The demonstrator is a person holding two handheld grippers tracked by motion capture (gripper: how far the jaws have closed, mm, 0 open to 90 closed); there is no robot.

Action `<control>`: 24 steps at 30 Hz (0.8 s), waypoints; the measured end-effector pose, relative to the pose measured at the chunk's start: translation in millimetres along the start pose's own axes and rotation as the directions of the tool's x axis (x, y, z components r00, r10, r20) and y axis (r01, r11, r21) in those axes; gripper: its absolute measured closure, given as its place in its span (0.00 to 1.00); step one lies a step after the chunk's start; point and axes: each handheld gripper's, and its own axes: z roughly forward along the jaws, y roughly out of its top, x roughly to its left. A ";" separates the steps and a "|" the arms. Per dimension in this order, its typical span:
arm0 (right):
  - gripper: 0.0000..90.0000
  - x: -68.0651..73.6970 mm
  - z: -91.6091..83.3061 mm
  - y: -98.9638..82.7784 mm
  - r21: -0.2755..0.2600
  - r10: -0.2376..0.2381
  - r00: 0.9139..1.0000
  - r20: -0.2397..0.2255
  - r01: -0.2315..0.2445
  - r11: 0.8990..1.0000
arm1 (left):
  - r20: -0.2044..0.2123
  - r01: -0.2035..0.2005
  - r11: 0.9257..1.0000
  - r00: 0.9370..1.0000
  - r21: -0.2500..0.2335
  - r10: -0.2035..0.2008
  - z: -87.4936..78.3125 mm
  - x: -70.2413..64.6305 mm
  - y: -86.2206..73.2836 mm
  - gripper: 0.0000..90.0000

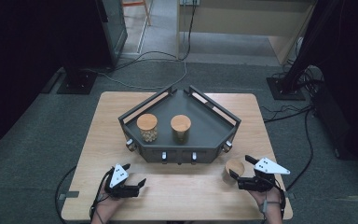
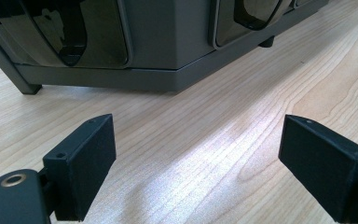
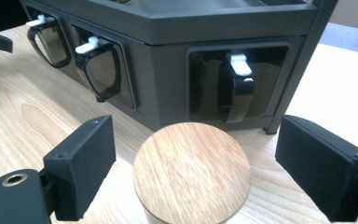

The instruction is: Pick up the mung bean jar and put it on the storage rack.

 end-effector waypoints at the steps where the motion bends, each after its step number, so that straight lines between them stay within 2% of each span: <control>1: 0.13 -0.2 -0.1 -1.1 -0.001 0.007 1.000 0.002 -0.007 1.000 | 0.000 0.000 1.000 1.000 0.000 0.000 0.0 0.0 0.0 0.12; 16: 0.10 -4.1 6.1 -11.5 0.018 0.031 0.999 -0.022 -0.031 0.999 | -0.003 0.002 1.000 1.000 0.003 -0.002 -0.4 -0.6 0.1 0.12; 24: 0.08 -3.1 12.5 -11.9 0.050 0.032 0.999 -0.024 -0.030 0.998 | -0.004 -0.002 1.000 1.000 0.005 0.002 -0.2 -0.7 0.6 0.12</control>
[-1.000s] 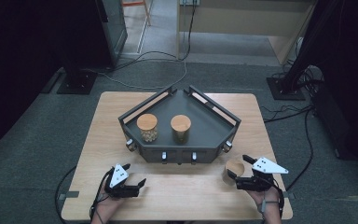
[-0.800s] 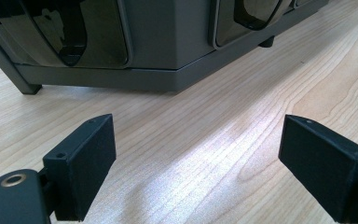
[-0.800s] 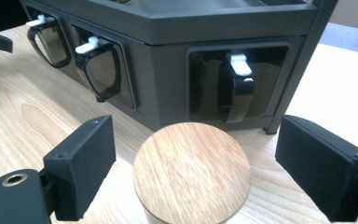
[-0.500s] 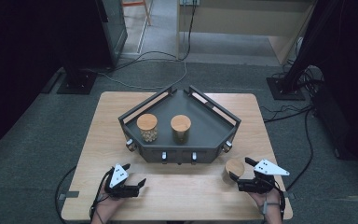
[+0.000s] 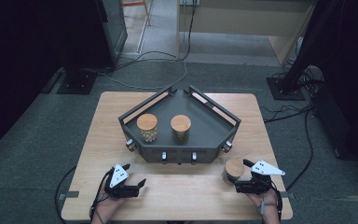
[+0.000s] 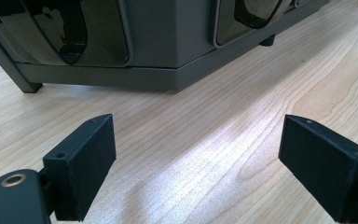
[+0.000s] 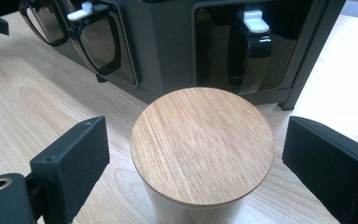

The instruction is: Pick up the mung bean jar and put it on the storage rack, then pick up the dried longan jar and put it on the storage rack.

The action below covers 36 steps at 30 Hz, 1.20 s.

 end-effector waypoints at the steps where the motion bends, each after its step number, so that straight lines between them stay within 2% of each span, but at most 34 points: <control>1: 0.08 0.4 0.2 0.1 0.001 0.000 1.000 0.002 0.000 1.000 | 0.000 -0.001 1.000 1.000 0.000 0.001 0.0 0.0 0.1 0.12; 9: 0.06 -4.0 3.2 -1.8 0.006 0.020 1.000 -0.009 -0.020 1.000 | 0.002 -0.003 1.000 1.000 0.000 0.003 0.0 0.1 0.0 0.12; 17: 0.06 -1.3 8.4 0.1 0.032 0.008 1.000 -0.001 -0.008 0.999 | 0.002 -0.002 1.000 1.000 0.001 0.002 0.3 -0.4 0.2 0.12; 20: 0.06 -3.2 10.7 0.0 0.036 0.015 1.000 -0.012 -0.015 0.999 | 0.002 -0.001 1.000 1.000 0.001 0.001 0.2 -0.2 0.1 0.12; 26: 0.06 2.1 16.9 3.1 0.060 -0.008 1.000 0.004 0.008 0.998 | 0.002 -0.002 1.000 1.000 0.001 0.002 0.3 -0.4 0.2 0.12; 30: 0.07 1.6 20.8 3.2 0.073 -0.018 1.000 -0.003 0.018 0.997 | 0.002 -0.001 1.000 1.000 0.001 0.001 0.3 -0.3 0.2 0.12; 36: 0.09 6.4 24.4 3.5 0.089 -0.033 0.999 0.020 0.031 0.996 | 0.002 0.000 1.000 1.000 0.001 0.000 0.2 -0.2 0.1 0.12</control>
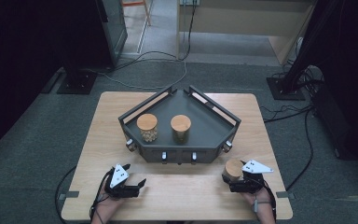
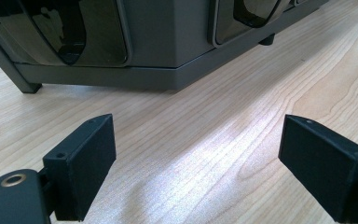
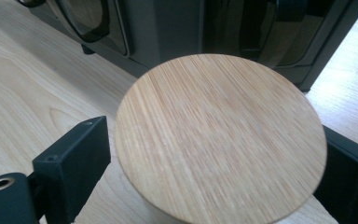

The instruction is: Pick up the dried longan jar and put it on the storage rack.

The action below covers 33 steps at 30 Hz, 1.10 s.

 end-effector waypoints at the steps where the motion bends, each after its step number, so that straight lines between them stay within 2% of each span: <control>1: 0.10 -0.2 0.3 -0.2 0.003 0.000 1.000 0.003 0.000 1.000 | 0.000 0.000 1.000 1.000 0.000 0.000 0.0 -0.1 0.0 0.12; 8: 0.23 -1.7 0.5 -1.7 0.012 0.016 1.000 0.017 -0.016 1.000 | 0.000 0.001 1.000 1.000 0.000 -0.001 0.0 0.1 0.0 0.12; 11: 0.28 -0.9 0.9 -1.2 0.010 0.002 1.000 0.009 -0.002 1.000 | 0.000 0.000 1.000 1.000 0.001 0.000 0.1 -0.1 0.1 0.12; 13: 0.28 0.9 1.0 -0.7 0.012 -0.006 1.000 0.016 0.005 1.000 | 0.000 -0.001 1.000 1.000 0.000 0.001 0.0 -0.2 0.0 0.12; 22: 0.28 -1.6 0.1 1.1 0.016 0.030 1.000 0.007 -0.030 0.999 | -0.001 0.005 1.000 1.000 -0.001 -0.005 -0.4 0.6 -0.3 0.12; 24: 0.28 1.3 -1.0 2.7 0.015 0.018 1.000 0.015 -0.019 1.000 | -0.003 0.002 1.000 1.000 0.000 -0.002 -0.1 0.2 0.0 0.12; 29: 0.28 6.8 -8.0 4.7 -0.037 0.009 1.000 0.022 -0.008 0.999 | -0.002 0.007 1.000 1.000 -0.001 -0.007 -0.2 0.5 -0.1 0.12; 33: 0.28 7.8 -8.3 13.1 -0.054 0.027 1.000 -0.002 -0.027 0.998 | -0.001 0.010 1.000 1.000 -0.003 -0.010 -0.5 0.8 -0.6 0.12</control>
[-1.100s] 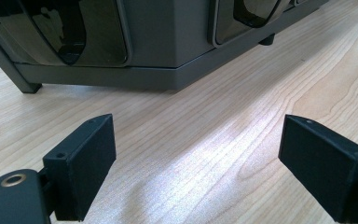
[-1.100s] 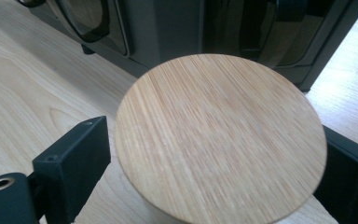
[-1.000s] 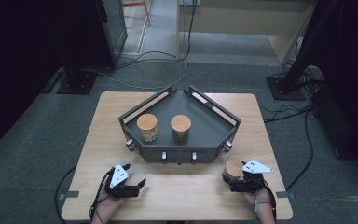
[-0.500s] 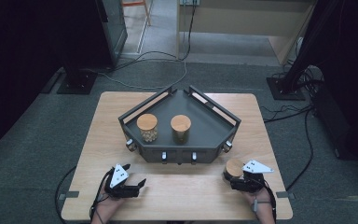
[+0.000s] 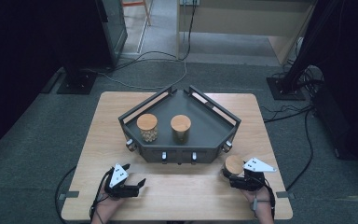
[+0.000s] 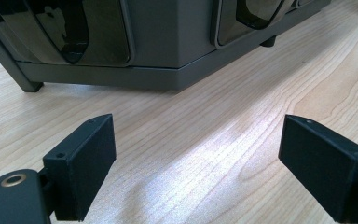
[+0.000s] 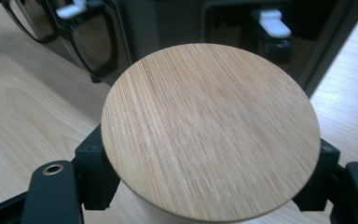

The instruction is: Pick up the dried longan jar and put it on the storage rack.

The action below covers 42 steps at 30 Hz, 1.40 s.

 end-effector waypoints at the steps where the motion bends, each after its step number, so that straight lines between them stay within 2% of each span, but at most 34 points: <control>1: 0.28 1.4 0.0 1.8 -0.001 -0.001 1.000 -0.001 0.001 1.000 | 0.000 -0.001 1.000 1.000 0.000 0.001 0.1 -0.1 0.0 0.12; 8: 0.28 6.6 -4.6 16.6 -0.018 -0.015 1.000 -0.024 0.014 1.000 | 0.002 0.000 1.000 1.000 -0.001 0.000 0.0 0.3 -0.2 0.12; 14: 0.28 9.6 -6.3 26.0 -0.017 0.000 1.000 -0.020 0.000 1.000 | 0.003 0.000 1.000 1.000 -0.001 0.000 0.0 0.5 -0.2 0.12; 28: 0.28 8.1 -9.5 42.6 0.004 0.003 1.000 -0.018 -0.003 1.000 | 0.003 -0.001 1.000 1.000 -0.001 0.001 0.0 0.3 -0.1 0.12; 42: 0.28 7.5 -16.2 63.3 0.011 -0.002 0.999 -0.038 0.002 1.000 | 0.004 0.002 1.000 1.000 -0.003 -0.002 -0.2 0.8 -0.6 0.12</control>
